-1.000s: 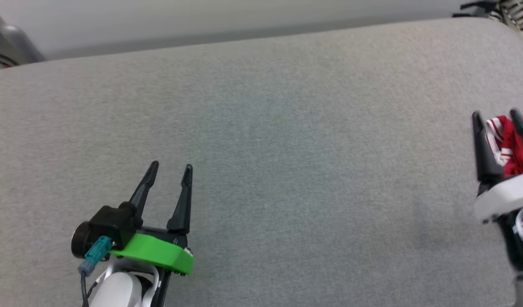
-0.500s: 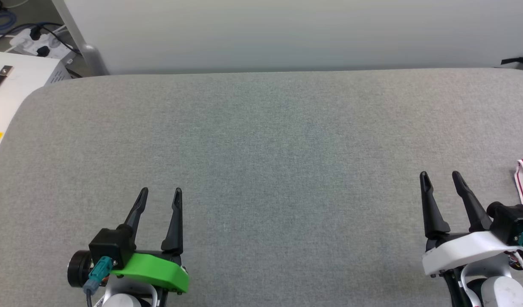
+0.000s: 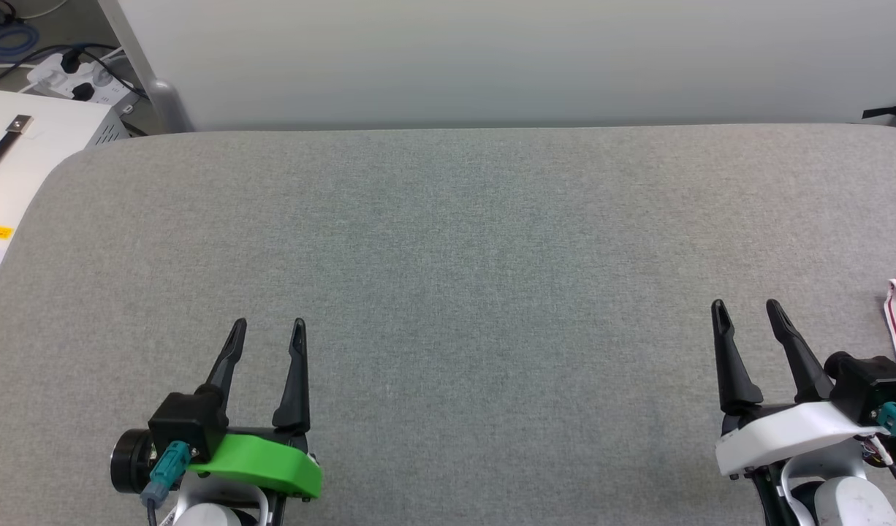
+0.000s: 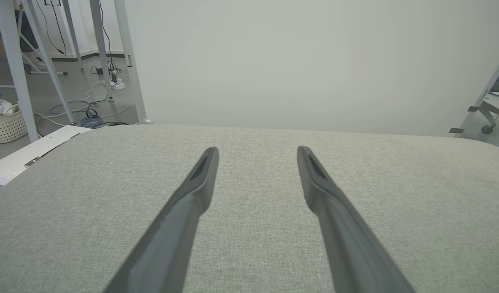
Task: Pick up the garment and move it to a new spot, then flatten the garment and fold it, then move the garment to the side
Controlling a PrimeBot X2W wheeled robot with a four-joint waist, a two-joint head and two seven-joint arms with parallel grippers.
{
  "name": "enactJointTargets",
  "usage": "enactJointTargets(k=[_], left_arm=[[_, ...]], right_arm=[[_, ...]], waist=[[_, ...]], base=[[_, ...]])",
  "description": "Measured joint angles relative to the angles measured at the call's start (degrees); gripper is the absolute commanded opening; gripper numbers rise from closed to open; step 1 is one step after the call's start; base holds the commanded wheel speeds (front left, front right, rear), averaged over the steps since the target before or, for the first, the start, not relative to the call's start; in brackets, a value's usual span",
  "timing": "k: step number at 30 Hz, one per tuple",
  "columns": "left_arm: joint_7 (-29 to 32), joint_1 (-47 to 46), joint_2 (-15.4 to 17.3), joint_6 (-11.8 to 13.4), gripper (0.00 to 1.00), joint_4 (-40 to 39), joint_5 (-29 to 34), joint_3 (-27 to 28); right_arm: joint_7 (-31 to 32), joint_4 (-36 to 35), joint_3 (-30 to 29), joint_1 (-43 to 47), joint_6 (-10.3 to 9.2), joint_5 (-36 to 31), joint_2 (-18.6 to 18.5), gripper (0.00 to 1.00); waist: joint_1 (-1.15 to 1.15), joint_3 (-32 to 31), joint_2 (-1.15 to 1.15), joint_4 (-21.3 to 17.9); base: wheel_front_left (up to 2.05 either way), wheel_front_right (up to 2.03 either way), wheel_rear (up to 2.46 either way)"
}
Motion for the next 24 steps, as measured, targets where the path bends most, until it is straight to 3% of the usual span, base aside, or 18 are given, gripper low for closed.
enactJointTargets(k=[8, 9, 24], left_arm=[[0.0, 0.1, -0.9, -1.4, 1.0, -0.1, 1.1, 1.0], [0.0, 0.1, -0.9, -1.6, 0.0, -0.1, 1.1, 1.0], [1.6, 0.0, -0.9, -1.3, 0.0, -0.4, 1.6, 1.1]], right_arm=[[-0.3, 0.3, 0.3, 0.0, 0.0, -0.2, 0.0, 1.0], [-0.3, 0.3, 0.4, 0.0, 0.0, -0.3, 0.0, 0.0], [0.5, 0.2, 0.4, 0.0, 0.0, -1.5, 0.1, 0.0]], waist=[[0.0, -0.3, 0.0, 0.0], [0.0, -0.3, 0.0, 0.0], [0.0, -0.8, 0.0, -0.1]], base=[[0.0, 0.0, 0.0], [0.0, 0.0, 0.0], [0.0, 0.0, 0.0]])
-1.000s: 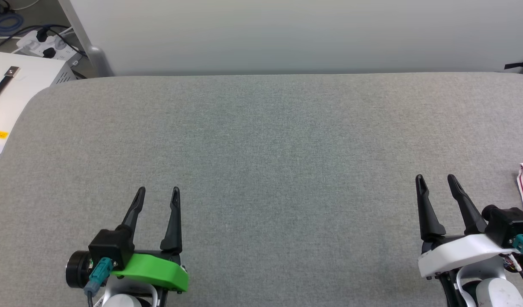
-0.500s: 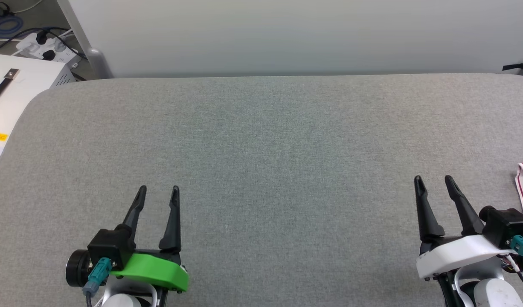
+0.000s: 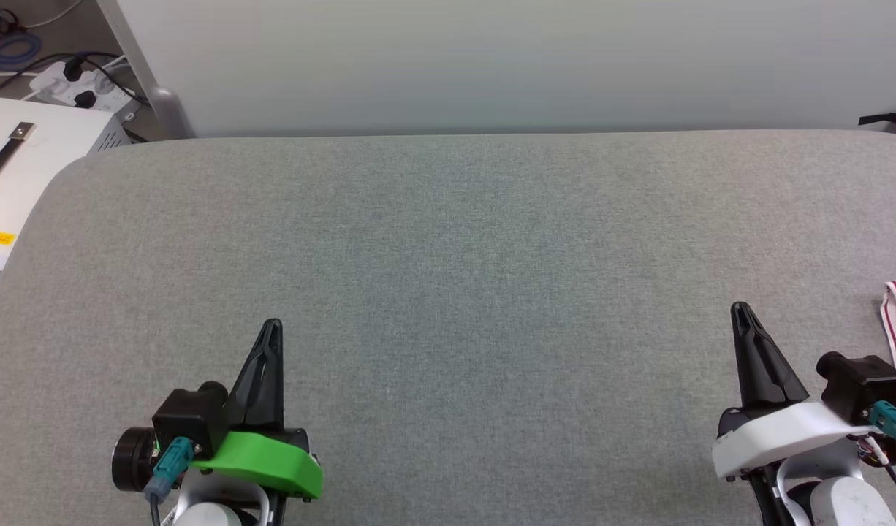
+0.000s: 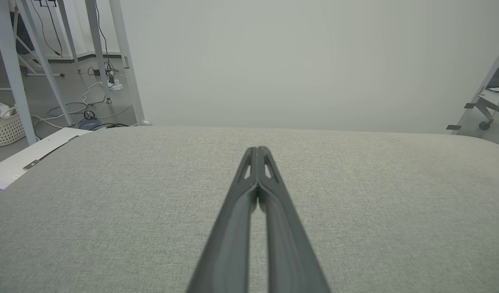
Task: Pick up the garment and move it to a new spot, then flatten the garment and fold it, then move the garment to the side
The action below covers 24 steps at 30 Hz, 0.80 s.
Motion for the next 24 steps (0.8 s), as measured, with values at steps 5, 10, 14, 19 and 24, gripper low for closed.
enactJointTargets(k=[5, 10, 14, 19, 24], left_arm=[[0.6, 0.0, 0.0, 0.3, 0.0, -0.2, 0.5, 0.1], [1.1, 0.0, 0.0, 0.3, 0.0, -0.3, 0.8, 0.2], [1.5, 0.0, -0.1, 0.7, 0.0, -0.5, 1.0, 0.2], [2.0, 0.0, -0.2, 0.8, 0.0, -0.8, 1.5, 0.3], [2.6, 0.0, -0.3, 1.0, 0.0, -1.0, 1.8, 0.4]], right_arm=[[0.3, -0.1, 0.0, 0.0, 0.0, -0.6, 0.0, 0.0], [0.7, -0.1, 0.0, 0.0, 0.0, -1.1, 0.1, 0.0], [1.0, -0.2, 0.0, 0.0, 0.0, -1.5, 0.1, 0.0], [1.2, -0.4, 0.0, 0.0, 0.0, -2.0, 0.1, 0.0], [1.7, -0.6, 0.0, 0.0, 0.0, -2.6, 0.2, 0.0]], waist=[[0.0, -0.2, 0.0, 0.0], [0.0, -0.3, 0.0, 0.0], [0.0, -0.5, 0.0, 0.0], [0.0, -0.7, 0.0, 0.0], [0.0, -0.8, 0.0, 0.0]], base=[[0.0, 0.0, 0.0], [0.0, 0.0, 0.0], [0.0, 0.0, 0.0], [0.0, 0.0, 0.0], [0.0, 0.0, 0.0]])
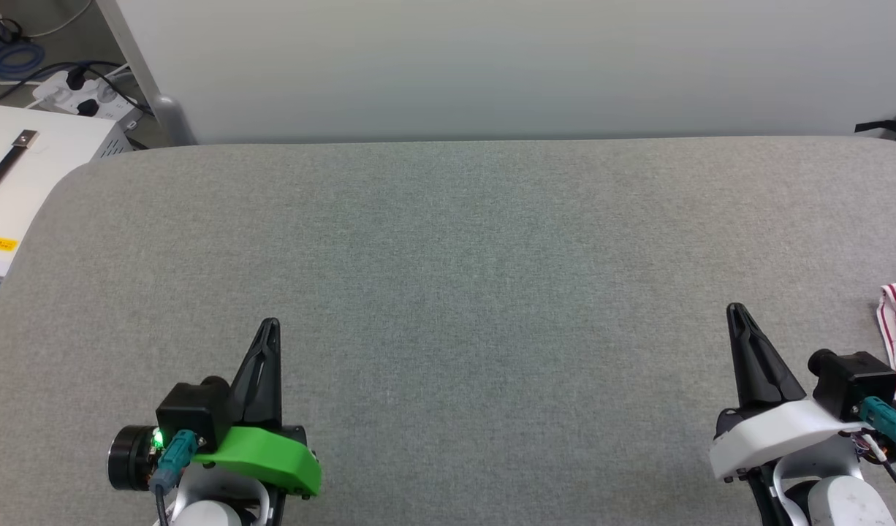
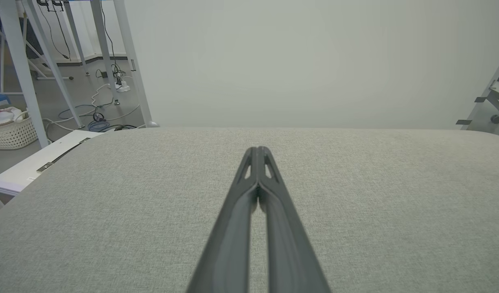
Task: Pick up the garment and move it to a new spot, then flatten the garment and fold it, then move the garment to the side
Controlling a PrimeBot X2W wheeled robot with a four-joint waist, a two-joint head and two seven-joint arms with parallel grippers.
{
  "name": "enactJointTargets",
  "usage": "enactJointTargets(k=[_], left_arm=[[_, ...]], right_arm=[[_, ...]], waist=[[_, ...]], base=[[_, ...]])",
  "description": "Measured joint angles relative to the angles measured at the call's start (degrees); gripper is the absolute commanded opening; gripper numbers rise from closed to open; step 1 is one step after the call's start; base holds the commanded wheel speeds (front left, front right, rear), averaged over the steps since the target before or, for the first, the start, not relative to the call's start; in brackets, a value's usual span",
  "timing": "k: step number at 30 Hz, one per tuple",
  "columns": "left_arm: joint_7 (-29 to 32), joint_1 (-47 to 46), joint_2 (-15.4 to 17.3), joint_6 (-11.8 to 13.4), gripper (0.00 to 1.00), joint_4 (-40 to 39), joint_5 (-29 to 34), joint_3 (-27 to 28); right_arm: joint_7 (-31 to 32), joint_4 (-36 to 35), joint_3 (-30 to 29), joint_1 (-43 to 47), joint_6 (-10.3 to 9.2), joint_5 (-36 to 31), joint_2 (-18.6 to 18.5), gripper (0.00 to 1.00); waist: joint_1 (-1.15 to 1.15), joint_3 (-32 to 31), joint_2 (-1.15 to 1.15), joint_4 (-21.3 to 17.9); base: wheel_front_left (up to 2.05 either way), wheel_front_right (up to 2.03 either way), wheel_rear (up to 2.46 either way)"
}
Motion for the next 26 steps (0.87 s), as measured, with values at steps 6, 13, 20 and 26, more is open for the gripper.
enactJointTargets(k=[6, 13, 20, 26], left_arm=[[0.7, 0.0, -0.1, 0.3, 0.0, -0.2, 0.4, 0.1], [1.6, 0.0, -0.3, 0.7, 0.0, -0.6, 1.2, 0.2], [2.5, 0.0, -0.3, 1.1, 0.0, -0.8, 1.7, 0.3], [3.0, 0.0, -0.4, 1.3, 0.0, -1.1, 2.2, 0.4]], right_arm=[[0.4, -0.1, 0.0, 0.0, 0.0, -0.9, 0.1, 0.0], [1.0, -0.4, 0.0, 0.1, 0.0, -1.8, 0.1, 0.0], [1.4, -0.5, 0.0, 0.1, 0.0, -2.4, 0.1, 0.0], [1.8, -0.7, 0.0, 0.3, 0.0, -2.9, 0.2, 0.0]], waist=[[0.0, -0.2, 0.0, 0.0], [0.0, -0.5, 0.0, 0.0], [0.0, -0.7, 0.0, 0.0], [0.0, -0.9, 0.0, -0.1]], base=[[0.0, 0.0, 0.0], [0.0, 0.0, 0.0], [0.0, 0.0, 0.0], [0.0, 0.0, 0.0]])
